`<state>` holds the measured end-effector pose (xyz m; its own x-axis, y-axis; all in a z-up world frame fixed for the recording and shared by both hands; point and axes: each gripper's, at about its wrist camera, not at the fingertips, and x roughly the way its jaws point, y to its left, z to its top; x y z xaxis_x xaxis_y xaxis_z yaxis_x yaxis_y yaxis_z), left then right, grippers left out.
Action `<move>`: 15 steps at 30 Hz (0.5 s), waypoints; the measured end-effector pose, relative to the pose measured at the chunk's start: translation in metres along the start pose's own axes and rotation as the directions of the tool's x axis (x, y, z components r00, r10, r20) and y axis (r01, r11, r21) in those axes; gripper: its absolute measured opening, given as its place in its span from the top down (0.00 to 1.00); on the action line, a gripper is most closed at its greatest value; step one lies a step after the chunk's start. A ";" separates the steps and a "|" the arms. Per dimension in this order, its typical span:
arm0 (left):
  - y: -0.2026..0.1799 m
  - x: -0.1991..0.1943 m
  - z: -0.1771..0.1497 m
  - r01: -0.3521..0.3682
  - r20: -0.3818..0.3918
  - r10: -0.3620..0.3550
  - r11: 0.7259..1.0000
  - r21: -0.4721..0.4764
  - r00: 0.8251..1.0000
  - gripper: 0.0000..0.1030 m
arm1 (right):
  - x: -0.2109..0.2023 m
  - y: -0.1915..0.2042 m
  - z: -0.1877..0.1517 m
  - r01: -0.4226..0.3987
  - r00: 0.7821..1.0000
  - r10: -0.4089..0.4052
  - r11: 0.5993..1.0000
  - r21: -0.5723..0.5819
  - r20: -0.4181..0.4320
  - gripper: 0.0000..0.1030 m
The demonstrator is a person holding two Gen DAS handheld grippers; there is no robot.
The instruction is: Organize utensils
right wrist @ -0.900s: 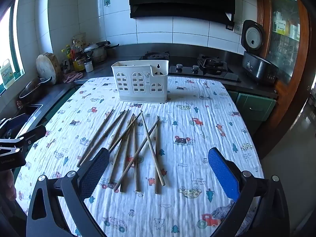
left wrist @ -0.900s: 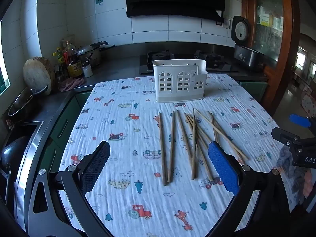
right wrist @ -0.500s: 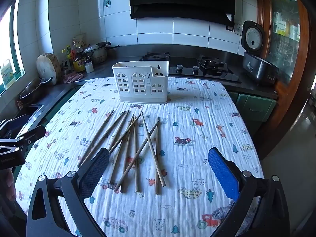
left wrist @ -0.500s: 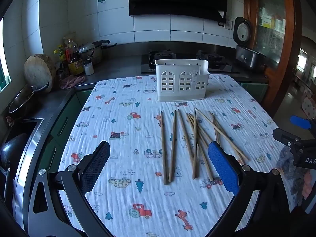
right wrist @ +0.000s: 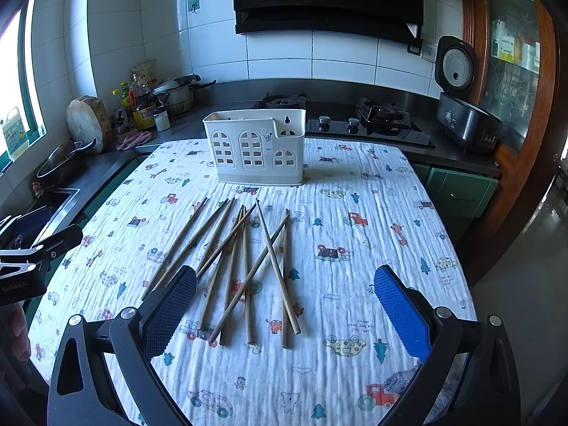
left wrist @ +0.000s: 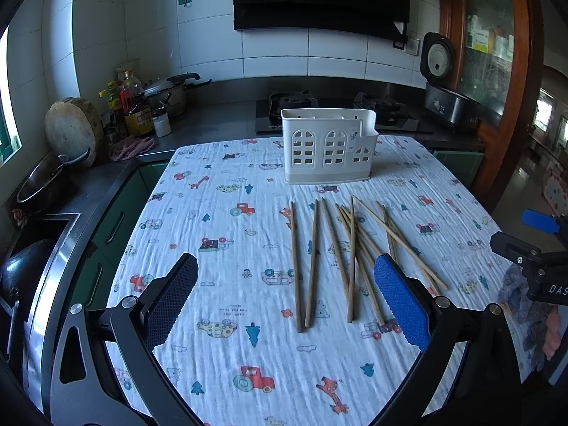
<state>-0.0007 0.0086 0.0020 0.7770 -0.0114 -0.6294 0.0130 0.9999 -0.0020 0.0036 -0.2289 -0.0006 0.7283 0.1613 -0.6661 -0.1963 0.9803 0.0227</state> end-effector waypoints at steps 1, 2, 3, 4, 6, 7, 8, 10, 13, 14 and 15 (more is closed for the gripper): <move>-0.001 0.000 0.000 0.001 0.000 -0.001 1.000 -0.003 1.000 0.05 | 0.000 0.001 0.000 0.000 1.000 0.000 1.000 -0.001 0.000 0.06; 0.000 0.000 0.000 0.003 -0.001 -0.003 1.000 -0.006 1.000 0.05 | 0.000 0.001 0.000 0.003 1.000 -0.003 1.000 -0.002 0.001 0.06; 0.000 0.000 0.001 0.003 -0.002 -0.003 1.000 -0.007 1.000 0.05 | -0.001 0.001 0.000 0.003 1.000 -0.003 1.000 -0.001 0.001 0.06; -0.001 0.000 0.000 0.001 -0.001 -0.001 1.000 -0.005 1.000 0.05 | -0.001 0.000 0.000 0.001 1.000 -0.001 1.000 -0.001 0.000 0.06; 0.000 0.000 0.000 -0.002 0.001 0.002 1.000 -0.004 1.000 0.05 | -0.001 0.001 0.000 0.003 1.000 -0.003 1.000 -0.002 0.002 0.06; 0.000 0.000 0.000 -0.002 0.001 0.002 1.000 -0.005 1.000 0.05 | -0.001 0.001 0.000 0.004 1.000 -0.004 1.000 -0.002 0.002 0.06; 0.000 0.000 0.000 -0.001 0.001 0.001 1.000 -0.006 1.000 0.05 | -0.001 0.000 0.000 0.003 1.000 -0.003 1.000 -0.002 0.002 0.06; 0.000 0.000 0.000 -0.003 -0.001 0.003 1.000 -0.009 1.000 0.05 | -0.002 0.000 -0.001 0.002 1.000 -0.002 1.000 -0.003 0.004 0.06; 0.000 0.000 0.000 -0.005 0.001 0.005 1.000 -0.008 1.000 0.05 | -0.003 0.000 0.000 -0.001 1.000 0.001 1.000 -0.001 0.006 0.06; 0.000 0.000 0.000 -0.006 0.002 0.006 1.000 -0.007 1.000 0.05 | -0.003 -0.001 0.000 -0.002 1.000 0.002 1.000 0.000 0.007 0.06; 0.001 0.001 0.000 -0.006 0.003 0.006 1.000 -0.008 1.000 0.05 | -0.003 -0.001 0.001 -0.003 1.000 0.003 1.000 0.000 0.006 0.06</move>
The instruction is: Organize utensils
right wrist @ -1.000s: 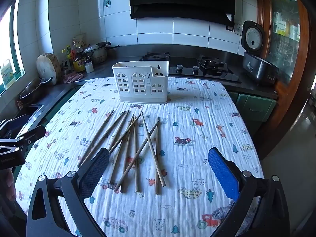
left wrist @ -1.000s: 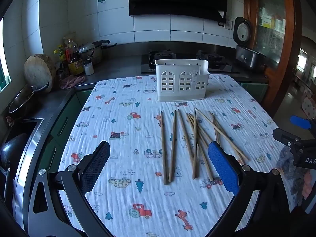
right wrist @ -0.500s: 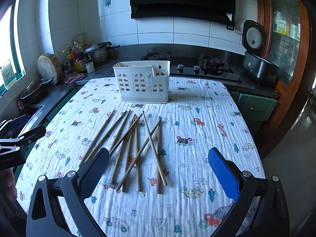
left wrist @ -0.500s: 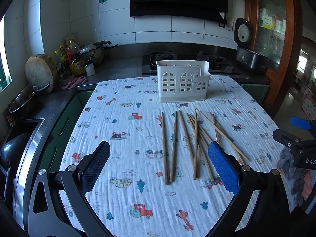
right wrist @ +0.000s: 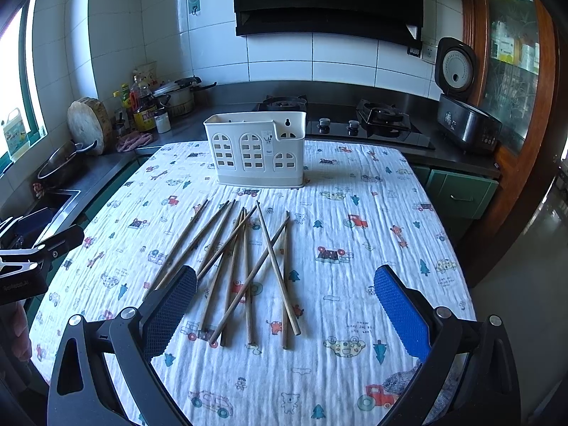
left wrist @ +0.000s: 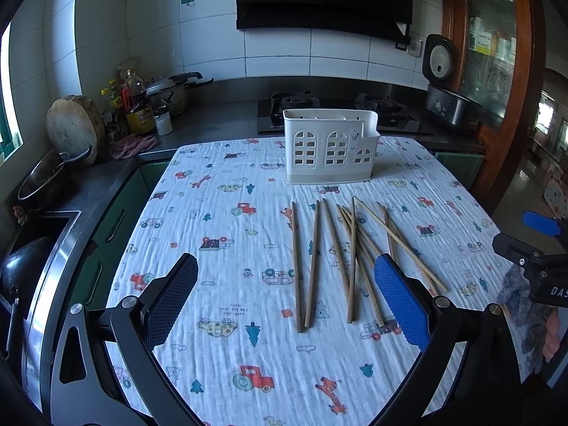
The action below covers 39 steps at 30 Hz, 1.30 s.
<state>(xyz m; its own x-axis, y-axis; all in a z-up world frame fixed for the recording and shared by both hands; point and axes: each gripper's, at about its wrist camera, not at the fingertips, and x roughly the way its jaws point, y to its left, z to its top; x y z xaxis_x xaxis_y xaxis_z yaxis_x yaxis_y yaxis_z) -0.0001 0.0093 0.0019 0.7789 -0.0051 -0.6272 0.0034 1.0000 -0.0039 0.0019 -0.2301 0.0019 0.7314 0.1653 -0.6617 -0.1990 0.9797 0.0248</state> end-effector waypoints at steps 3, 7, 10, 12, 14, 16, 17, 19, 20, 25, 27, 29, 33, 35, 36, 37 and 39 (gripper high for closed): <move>0.000 0.000 0.000 0.000 0.001 0.000 1.000 -0.006 1.000 0.05 | -0.001 0.001 0.001 -0.003 1.000 0.003 1.000 -0.002 0.001 0.06; 0.000 -0.002 0.000 -0.002 0.009 0.002 1.000 -0.009 1.000 0.05 | -0.003 0.002 0.002 -0.006 1.000 0.006 1.000 -0.006 0.007 0.06; 0.000 -0.003 0.000 -0.002 0.016 0.003 1.000 -0.012 1.000 0.05 | -0.003 0.002 0.003 -0.006 1.000 0.006 1.000 -0.007 0.007 0.06; 0.000 -0.004 0.001 -0.001 0.020 0.001 1.000 -0.015 1.000 0.05 | -0.003 0.002 0.003 -0.005 1.000 0.005 1.000 -0.006 0.007 0.06; 0.000 -0.005 0.001 0.000 0.024 0.000 1.000 -0.017 1.000 0.05 | -0.003 0.003 0.003 -0.006 1.000 0.006 1.000 -0.005 0.007 0.06; 0.000 -0.005 0.002 0.002 0.027 -0.001 1.000 -0.020 1.000 0.05 | -0.002 0.003 0.004 -0.007 1.000 0.007 1.000 -0.007 0.008 0.06; 0.000 -0.006 0.002 0.002 0.029 -0.001 1.000 -0.021 1.000 0.05 | -0.002 0.003 0.004 -0.006 1.000 0.006 1.000 -0.009 0.008 0.06; 0.001 -0.007 0.003 0.001 0.034 0.000 1.000 -0.023 0.999 0.05 | -0.002 0.003 0.004 -0.008 1.000 0.008 1.000 -0.008 0.008 0.06; 0.001 -0.007 0.004 0.001 0.036 0.000 1.000 -0.025 0.999 0.05 | -0.002 0.003 0.004 -0.009 1.000 0.009 1.000 -0.007 0.008 0.06; 0.002 -0.008 0.006 0.001 0.043 0.000 1.000 -0.030 0.999 0.05 | -0.001 0.004 0.005 -0.013 1.000 0.013 1.000 -0.007 0.011 0.06; 0.003 -0.008 0.006 0.002 0.043 0.000 1.000 -0.030 0.999 0.05 | -0.002 0.005 0.005 -0.015 1.000 0.015 1.000 -0.005 0.013 0.06; 0.002 -0.008 0.006 0.001 0.042 0.000 1.000 -0.030 0.999 0.05 | -0.002 0.004 0.005 -0.017 1.000 0.017 1.000 -0.004 0.015 0.06; 0.003 -0.008 0.006 0.000 0.045 0.001 1.000 -0.031 0.999 0.05 | -0.002 0.004 0.005 -0.016 1.000 0.016 1.000 -0.004 0.014 0.06; 0.004 -0.008 0.007 0.001 0.046 0.001 0.999 -0.038 0.999 0.05 | -0.002 0.004 0.005 -0.016 1.000 0.016 1.000 -0.005 0.012 0.06; 0.005 -0.008 0.007 0.001 0.044 0.001 0.999 -0.040 0.999 0.05 | -0.001 0.004 0.005 -0.015 1.000 0.015 1.000 -0.005 0.013 0.06; 0.006 -0.007 0.007 0.000 0.043 0.001 0.999 -0.042 0.999 0.05 | -0.002 0.004 0.006 -0.014 1.000 0.014 1.000 -0.007 0.015 0.06; 0.006 -0.007 0.008 0.001 0.044 0.001 0.999 -0.043 0.999 0.05 | -0.002 0.004 0.006 -0.016 1.000 0.016 1.000 -0.008 0.018 0.06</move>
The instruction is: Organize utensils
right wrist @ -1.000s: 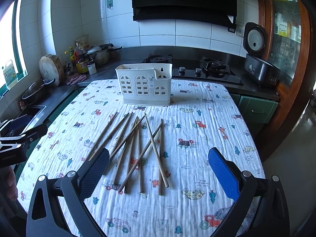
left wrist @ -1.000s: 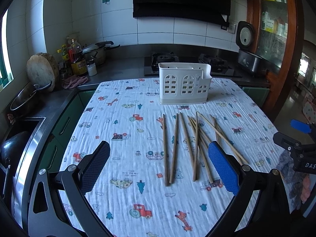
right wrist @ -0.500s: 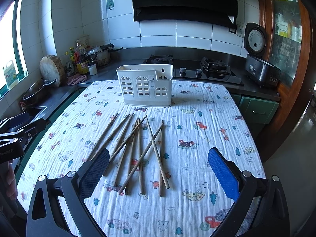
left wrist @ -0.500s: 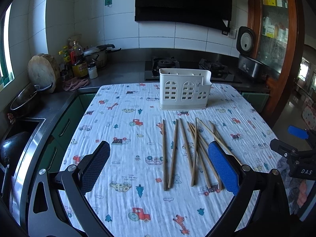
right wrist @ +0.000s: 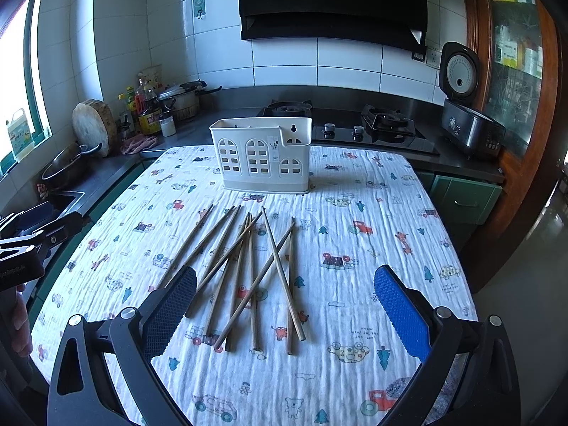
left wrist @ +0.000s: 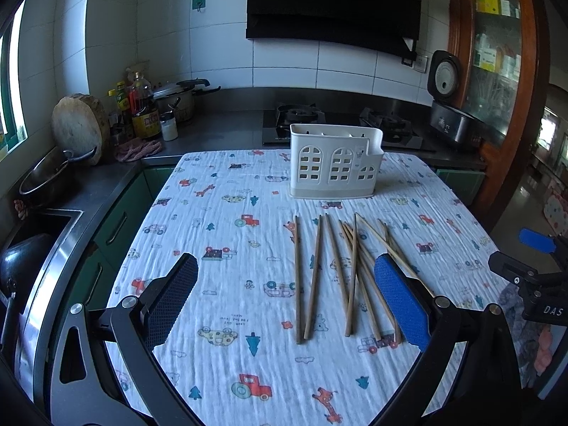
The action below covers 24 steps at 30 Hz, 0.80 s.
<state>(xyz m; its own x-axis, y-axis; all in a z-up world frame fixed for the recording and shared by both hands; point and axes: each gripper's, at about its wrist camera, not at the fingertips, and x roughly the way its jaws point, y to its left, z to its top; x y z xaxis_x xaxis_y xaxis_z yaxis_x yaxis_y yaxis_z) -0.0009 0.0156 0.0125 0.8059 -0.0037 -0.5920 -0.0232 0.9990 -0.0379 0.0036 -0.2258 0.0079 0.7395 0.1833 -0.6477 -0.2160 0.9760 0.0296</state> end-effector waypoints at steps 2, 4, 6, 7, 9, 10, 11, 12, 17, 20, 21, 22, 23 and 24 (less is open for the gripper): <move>0.000 0.001 -0.001 0.001 0.000 -0.001 1.000 0.004 1.000 0.05 | -0.001 -0.001 -0.001 0.003 1.000 -0.003 1.000 0.000 0.005 0.06; 0.000 0.000 -0.001 0.002 0.002 -0.002 1.000 0.007 1.000 0.05 | -0.002 -0.002 -0.002 0.003 1.000 -0.003 1.000 0.002 0.006 0.06; -0.001 0.000 -0.002 0.005 0.001 -0.005 1.000 0.009 1.000 0.05 | -0.003 -0.003 -0.002 0.003 1.000 -0.003 1.000 0.005 0.008 0.06; -0.001 -0.001 -0.003 0.004 0.003 -0.004 1.000 0.012 1.000 0.05 | -0.003 -0.004 -0.002 0.003 1.000 -0.003 1.000 0.007 0.009 0.06; -0.002 -0.002 -0.004 0.003 0.007 -0.003 1.000 0.014 1.000 0.05 | -0.003 -0.004 -0.004 0.001 1.000 -0.001 1.000 0.009 0.008 0.06; -0.002 -0.002 -0.004 0.004 0.006 -0.004 1.000 0.013 1.000 0.05 | -0.003 -0.004 -0.003 0.001 1.000 -0.001 1.000 0.008 0.008 0.06; -0.002 -0.002 -0.005 0.004 0.006 -0.004 1.000 0.011 1.000 0.05 | -0.004 -0.004 -0.003 0.001 1.000 -0.001 1.000 0.006 0.010 0.06; -0.002 -0.002 -0.005 0.004 0.005 -0.004 1.000 0.009 1.000 0.05 | -0.004 -0.004 -0.003 0.001 1.000 -0.001 1.000 0.005 0.012 0.06; -0.002 -0.006 -0.007 0.000 0.008 0.000 1.000 0.008 1.000 0.05 | -0.006 -0.001 -0.004 -0.004 1.000 0.004 1.000 -0.001 0.017 0.06; -0.002 -0.006 -0.007 -0.001 0.008 0.001 1.000 0.007 1.000 0.05 | -0.007 0.000 -0.006 -0.008 1.000 0.008 1.000 -0.004 0.017 0.06; -0.002 -0.007 -0.007 -0.003 0.009 0.003 1.000 0.007 1.000 0.05 | -0.008 0.000 -0.006 -0.010 1.000 0.010 1.000 -0.005 0.018 0.06; -0.002 -0.007 -0.007 -0.003 0.008 0.003 1.000 0.006 1.000 0.05 | -0.008 0.000 -0.007 -0.011 1.000 0.011 1.000 -0.006 0.019 0.06; -0.002 -0.008 -0.008 -0.002 0.007 0.002 1.000 0.006 1.000 0.05 | -0.009 0.000 -0.007 -0.011 1.000 0.011 1.000 -0.008 0.020 0.06; -0.002 -0.009 -0.008 -0.002 0.008 0.002 1.000 0.004 1.000 0.05 | -0.009 0.000 -0.007 -0.012 1.000 0.013 1.000 -0.007 0.020 0.06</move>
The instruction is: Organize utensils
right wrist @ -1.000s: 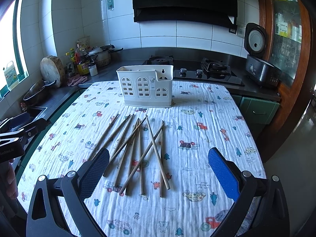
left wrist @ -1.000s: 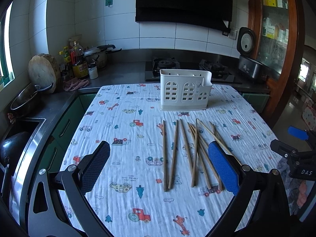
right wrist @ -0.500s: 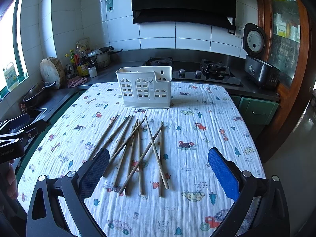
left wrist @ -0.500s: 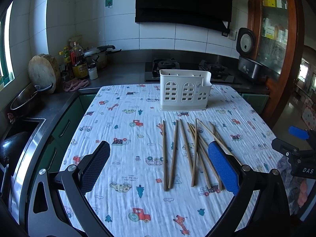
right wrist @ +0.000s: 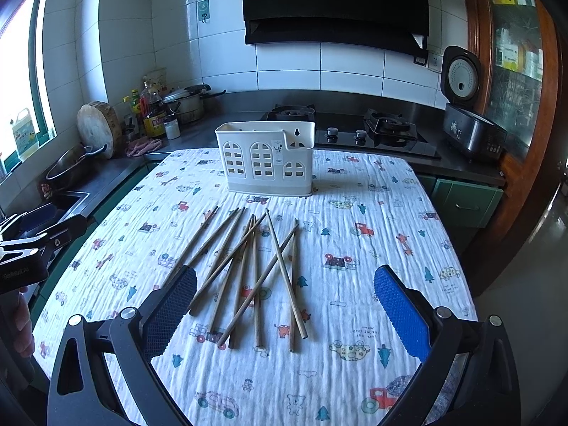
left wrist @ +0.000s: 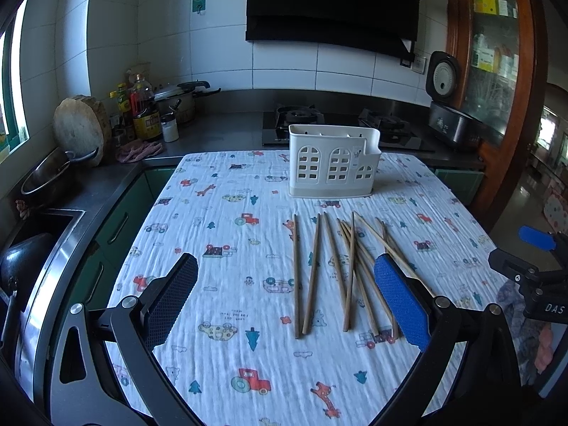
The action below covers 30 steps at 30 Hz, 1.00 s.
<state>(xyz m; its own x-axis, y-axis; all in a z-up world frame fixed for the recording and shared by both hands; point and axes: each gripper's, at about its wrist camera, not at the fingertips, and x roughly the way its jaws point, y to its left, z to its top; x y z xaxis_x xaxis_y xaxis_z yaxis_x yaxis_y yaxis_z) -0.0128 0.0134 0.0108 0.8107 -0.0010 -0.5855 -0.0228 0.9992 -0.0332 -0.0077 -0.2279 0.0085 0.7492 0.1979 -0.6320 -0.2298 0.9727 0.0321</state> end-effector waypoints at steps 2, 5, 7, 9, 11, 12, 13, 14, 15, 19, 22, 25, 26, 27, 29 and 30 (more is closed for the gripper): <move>0.000 -0.002 -0.001 0.000 0.001 0.000 1.000 -0.002 1.000 0.05 | -0.001 0.000 0.000 -0.001 1.000 0.001 1.000 -0.002 0.001 0.06; 0.000 -0.003 -0.002 -0.002 0.002 0.002 1.000 0.000 1.000 0.05 | -0.004 -0.002 -0.001 -0.003 1.000 0.003 1.000 -0.001 0.004 0.06; -0.001 -0.003 -0.003 -0.004 0.003 0.004 1.000 0.000 1.000 0.05 | -0.003 -0.001 -0.001 -0.002 1.000 0.002 1.000 -0.002 0.004 0.06; -0.001 -0.005 -0.003 -0.003 0.004 0.003 1.000 -0.001 1.000 0.05 | -0.004 -0.001 -0.002 -0.004 1.000 0.004 1.000 -0.003 0.004 0.06; -0.001 -0.005 -0.003 -0.005 0.004 0.005 1.000 0.000 1.000 0.05 | -0.005 -0.001 -0.002 -0.007 1.000 0.007 1.000 -0.004 0.006 0.06; -0.001 -0.005 -0.003 -0.006 0.004 0.006 1.000 0.001 1.000 0.05 | -0.006 -0.001 -0.002 -0.009 1.000 0.009 1.000 -0.005 0.007 0.06; -0.001 -0.007 -0.004 -0.007 0.005 0.007 1.000 0.000 1.000 0.05 | -0.007 -0.001 -0.003 -0.011 1.000 0.011 1.000 -0.006 0.007 0.06; -0.001 -0.008 -0.004 -0.008 0.005 0.008 1.000 0.000 1.000 0.05 | -0.008 -0.001 -0.003 -0.013 1.000 0.013 1.000 -0.008 0.008 0.06; -0.002 -0.008 -0.004 -0.009 0.004 0.009 1.000 0.001 1.000 0.05 | -0.008 -0.001 -0.003 -0.014 1.000 0.015 1.000 -0.009 0.008 0.06; -0.005 -0.011 -0.006 -0.014 0.004 0.014 1.000 0.000 1.000 0.05 | -0.009 -0.001 -0.003 -0.024 1.000 0.024 1.000 -0.015 0.006 0.06; -0.006 -0.011 -0.008 -0.018 0.001 0.018 1.000 -0.001 1.000 0.05 | -0.008 0.000 -0.004 -0.027 1.000 0.027 0.999 -0.022 0.003 0.06; -0.006 -0.010 -0.009 -0.021 -0.002 0.021 1.000 -0.003 1.000 0.05 | -0.007 0.000 -0.005 -0.033 0.999 0.033 0.999 -0.027 0.005 0.06; -0.006 -0.010 -0.009 -0.021 -0.002 0.021 1.000 -0.004 1.000 0.05 | -0.007 0.000 -0.005 -0.033 0.999 0.033 0.999 -0.029 0.005 0.06; -0.006 -0.010 -0.009 -0.021 -0.002 0.021 1.000 -0.004 1.000 0.05 | -0.006 0.000 -0.005 -0.034 0.999 0.034 0.999 -0.031 0.006 0.06; -0.005 -0.008 -0.009 -0.021 -0.006 0.021 1.000 -0.006 1.000 0.05 | -0.004 0.001 -0.005 -0.034 0.999 0.035 0.999 -0.035 0.005 0.06; -0.005 -0.007 -0.009 -0.020 -0.009 0.020 1.000 -0.008 1.000 0.05 | -0.003 0.001 -0.005 -0.035 0.999 0.036 0.999 -0.036 0.005 0.06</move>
<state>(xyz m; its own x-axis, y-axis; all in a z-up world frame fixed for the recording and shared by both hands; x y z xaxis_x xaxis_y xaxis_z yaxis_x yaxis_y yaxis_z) -0.0235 0.0082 0.0074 0.8047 0.0181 -0.5934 -0.0435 0.9986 -0.0285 -0.0129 -0.2280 0.0068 0.7436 0.2329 -0.6268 -0.2783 0.9601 0.0266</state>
